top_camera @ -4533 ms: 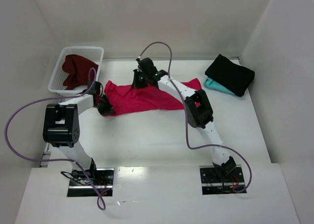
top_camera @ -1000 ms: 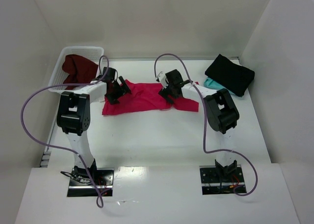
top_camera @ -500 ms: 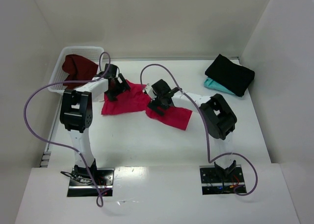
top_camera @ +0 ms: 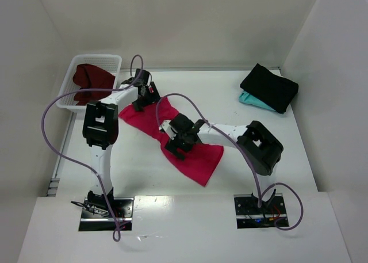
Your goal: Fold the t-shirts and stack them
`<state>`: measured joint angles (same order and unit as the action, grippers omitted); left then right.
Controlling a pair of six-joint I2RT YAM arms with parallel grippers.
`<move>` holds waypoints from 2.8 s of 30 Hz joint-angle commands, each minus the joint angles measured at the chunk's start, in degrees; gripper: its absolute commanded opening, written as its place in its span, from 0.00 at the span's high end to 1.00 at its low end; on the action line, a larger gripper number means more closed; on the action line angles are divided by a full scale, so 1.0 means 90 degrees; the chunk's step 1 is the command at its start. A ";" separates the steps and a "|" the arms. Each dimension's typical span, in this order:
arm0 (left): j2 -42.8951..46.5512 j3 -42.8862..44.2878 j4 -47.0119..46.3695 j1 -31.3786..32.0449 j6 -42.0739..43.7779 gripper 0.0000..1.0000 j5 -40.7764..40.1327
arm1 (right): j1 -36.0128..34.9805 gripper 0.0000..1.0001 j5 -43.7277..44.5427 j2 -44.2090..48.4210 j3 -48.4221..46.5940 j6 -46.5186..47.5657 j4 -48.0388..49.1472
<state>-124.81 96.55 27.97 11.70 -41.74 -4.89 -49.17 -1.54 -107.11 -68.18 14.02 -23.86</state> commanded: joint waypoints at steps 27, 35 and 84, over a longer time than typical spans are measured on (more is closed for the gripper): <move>-0.1671 0.4010 0.1581 0.0565 0.0848 0.00 0.0905 | -0.0640 0.00 0.1840 0.2165 0.0592 -0.2407 -0.0396; 0.0078 0.1890 0.0643 0.0565 0.0848 0.00 0.0719 | 0.0138 0.00 0.1919 0.2701 0.0857 -0.3246 0.0111; -0.4706 0.8693 0.3503 0.0809 0.0789 0.00 0.0319 | 0.1693 0.00 0.0816 0.3766 0.1199 -0.3531 0.0463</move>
<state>-166.50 172.29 52.82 19.59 -37.12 -0.95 -34.13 7.46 -73.60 -57.58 -17.12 -22.22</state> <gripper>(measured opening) 0.995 0.999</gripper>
